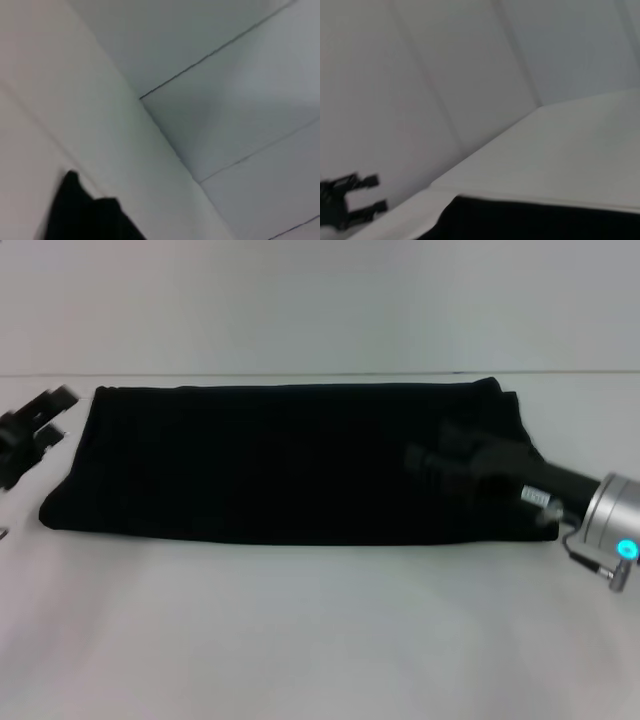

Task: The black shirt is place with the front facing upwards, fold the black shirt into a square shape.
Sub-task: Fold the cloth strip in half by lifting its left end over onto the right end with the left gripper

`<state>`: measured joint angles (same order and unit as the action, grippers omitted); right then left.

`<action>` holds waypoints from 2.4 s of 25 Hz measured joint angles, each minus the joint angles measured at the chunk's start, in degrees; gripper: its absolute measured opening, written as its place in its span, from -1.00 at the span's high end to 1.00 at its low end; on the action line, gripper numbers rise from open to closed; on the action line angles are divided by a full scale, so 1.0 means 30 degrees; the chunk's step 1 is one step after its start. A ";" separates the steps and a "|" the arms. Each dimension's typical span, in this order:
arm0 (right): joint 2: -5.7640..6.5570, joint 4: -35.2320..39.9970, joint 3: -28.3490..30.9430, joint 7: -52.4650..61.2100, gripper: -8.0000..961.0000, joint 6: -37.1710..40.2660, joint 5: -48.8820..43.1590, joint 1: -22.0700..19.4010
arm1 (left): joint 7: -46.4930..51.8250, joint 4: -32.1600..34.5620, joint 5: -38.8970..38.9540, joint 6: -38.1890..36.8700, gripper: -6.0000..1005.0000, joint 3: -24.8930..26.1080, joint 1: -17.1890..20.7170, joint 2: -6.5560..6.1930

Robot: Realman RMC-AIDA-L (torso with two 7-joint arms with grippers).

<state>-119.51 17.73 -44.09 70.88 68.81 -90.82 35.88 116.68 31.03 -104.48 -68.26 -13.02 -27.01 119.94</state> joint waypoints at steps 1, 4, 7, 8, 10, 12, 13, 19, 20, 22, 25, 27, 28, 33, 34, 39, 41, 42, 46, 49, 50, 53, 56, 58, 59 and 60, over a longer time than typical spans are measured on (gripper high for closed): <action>-0.0004 0.0010 -0.0413 -0.0442 -0.75 0.0232 0.0001 -0.0173 | 0.0542 0.0299 -0.0037 -0.0492 -0.43 0.0019 0.0380 0.0022; -0.0069 0.0006 -0.1270 -0.1732 -0.75 0.0685 0.0002 -0.0662 | 0.2492 0.1123 -0.0526 -0.1655 -0.43 0.0071 0.1460 0.0082; -0.0155 -0.0282 -0.1793 -0.3326 -0.75 0.0958 0.0004 -0.1010 | 0.4277 0.1379 -0.1464 -0.1926 -0.43 0.0336 0.2011 0.0090; -0.0172 -0.0435 -0.1906 -0.3870 -0.75 0.1045 0.0006 -0.1099 | 0.4753 0.1400 -0.1800 -0.1974 -0.43 0.0470 0.2120 0.0095; -0.0182 -0.0721 -0.1991 -0.4704 -0.75 0.1142 0.0009 -0.1240 | 0.5385 0.1358 -0.2371 -0.2027 -0.43 0.0795 0.2198 0.0107; -0.0184 -0.0940 -0.1980 -0.5320 -0.75 0.1085 0.0036 -0.1334 | 0.5948 0.1212 -0.2701 -0.1854 -0.43 0.1092 0.2203 0.0110; -0.0192 -0.1021 -0.1956 -0.5592 -0.75 0.0996 0.0055 -0.1396 | 0.6126 0.1150 -0.2763 -0.1736 -0.43 0.1125 0.2183 0.0108; -0.0207 -0.1223 -0.1870 -0.6212 -0.75 0.0658 0.0135 -0.1579 | 0.6688 0.0142 -0.3564 -0.1128 -0.42 0.1012 0.1687 0.0003; -0.0207 -0.1224 -0.1864 -0.6244 -0.75 0.0655 0.0158 -0.1602 | 0.6758 -0.0060 -0.3685 -0.1044 -0.42 0.1000 0.1615 -0.0014; -0.0208 -0.1223 -0.1860 -0.6260 -0.75 0.0645 0.0185 -0.1615 | 0.6897 -0.0385 -0.3747 -0.0875 -0.41 0.0990 0.1535 -0.0042; -0.0208 -0.1223 -0.1860 -0.6265 -0.74 0.0646 0.0189 -0.1643 | 0.7116 -0.0501 -0.3758 -0.0626 -0.41 0.0986 0.1567 -0.0037; -0.0205 -0.1223 -0.1858 -0.6267 -0.74 0.0652 0.0188 -0.1666 | 0.7236 -0.0459 -0.3764 -0.0528 -0.40 0.0991 0.1666 -0.0023; -0.0199 -0.1223 -0.1851 -0.6268 -0.74 0.0653 0.0188 -0.1673 | 0.7281 -0.0454 -0.3782 -0.0443 -0.40 0.0993 0.1693 -0.0016; -0.0178 -0.1158 -0.1845 -0.6264 -0.74 0.0678 0.0188 -0.1679 | 0.7332 -0.0520 -0.4027 0.0322 -0.39 0.1009 0.1594 0.0007; -0.0178 -0.1132 -0.1846 -0.6245 -0.74 0.0696 0.0188 -0.1679 | 0.7334 -0.0527 -0.4032 0.0497 -0.39 0.1004 0.1543 0.0008; -0.0178 -0.1090 -0.1828 -0.6120 -0.74 0.0828 0.0186 -0.1677 | 0.7442 -0.0534 -0.4048 0.1261 -0.37 0.0994 0.1347 -0.0001; -0.0177 -0.1097 -0.1820 -0.6117 -0.74 0.0836 0.0185 -0.1686 | 0.7480 -0.0535 -0.4062 0.1423 -0.37 0.0931 0.1282 -0.0028; -0.0177 -0.1103 -0.1820 -0.6116 -0.74 0.0839 0.0184 -0.1691 | 0.7482 -0.0544 -0.4071 0.1564 -0.37 0.0883 0.1242 -0.0034; -0.0177 -0.1081 -0.1820 -0.6110 -0.74 0.0848 0.0186 -0.1697 | 0.7468 -0.0690 -0.4088 0.1993 -0.36 0.0806 0.1025 -0.0053; -0.0179 -0.1057 -0.1820 -0.6107 -0.74 0.0854 0.0185 -0.1704 | 0.7368 -0.1140 -0.4105 0.2420 -0.35 0.0797 0.0728 -0.0149; -0.0178 -0.1056 -0.1820 -0.6106 -0.75 0.0854 0.0185 -0.1706 | 0.7356 -0.1237 -0.4107 0.2555 -0.35 0.0789 0.0633 -0.0166; -0.0177 -0.1062 -0.1826 -0.6107 -0.75 0.0855 0.0185 -0.1696 | 0.7331 -0.1483 -0.4135 0.2968 -0.34 0.0651 0.0209 -0.0173; -0.0178 -0.1117 -0.1810 -0.6099 -0.75 0.0893 0.0184 -0.1722 | 0.7318 -0.1516 -0.4161 0.3408 -0.34 0.0220 -0.0086 -0.0180; -0.0179 -0.1141 -0.1723 -0.6085 -0.75 0.0911 0.0183 -0.1749 | 0.7322 -0.1520 -0.4165 0.3619 -0.33 -0.0042 -0.0221 -0.0217; -0.0178 -0.1142 -0.1672 -0.6076 -0.75 0.0911 0.0185 -0.1762 | 0.7340 -0.1523 -0.4168 0.3706 -0.33 -0.0138 -0.0253 -0.0236; -0.0179 -0.1136 -0.1647 -0.6075 -0.75 0.0911 0.0183 -0.1769 | 0.7359 -0.1524 -0.4169 0.3759 -0.33 -0.0171 -0.0271 -0.0249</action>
<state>-120.05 14.32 -49.03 52.65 71.55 -90.27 30.57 138.76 26.46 -116.98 -56.99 -13.54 -27.82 119.20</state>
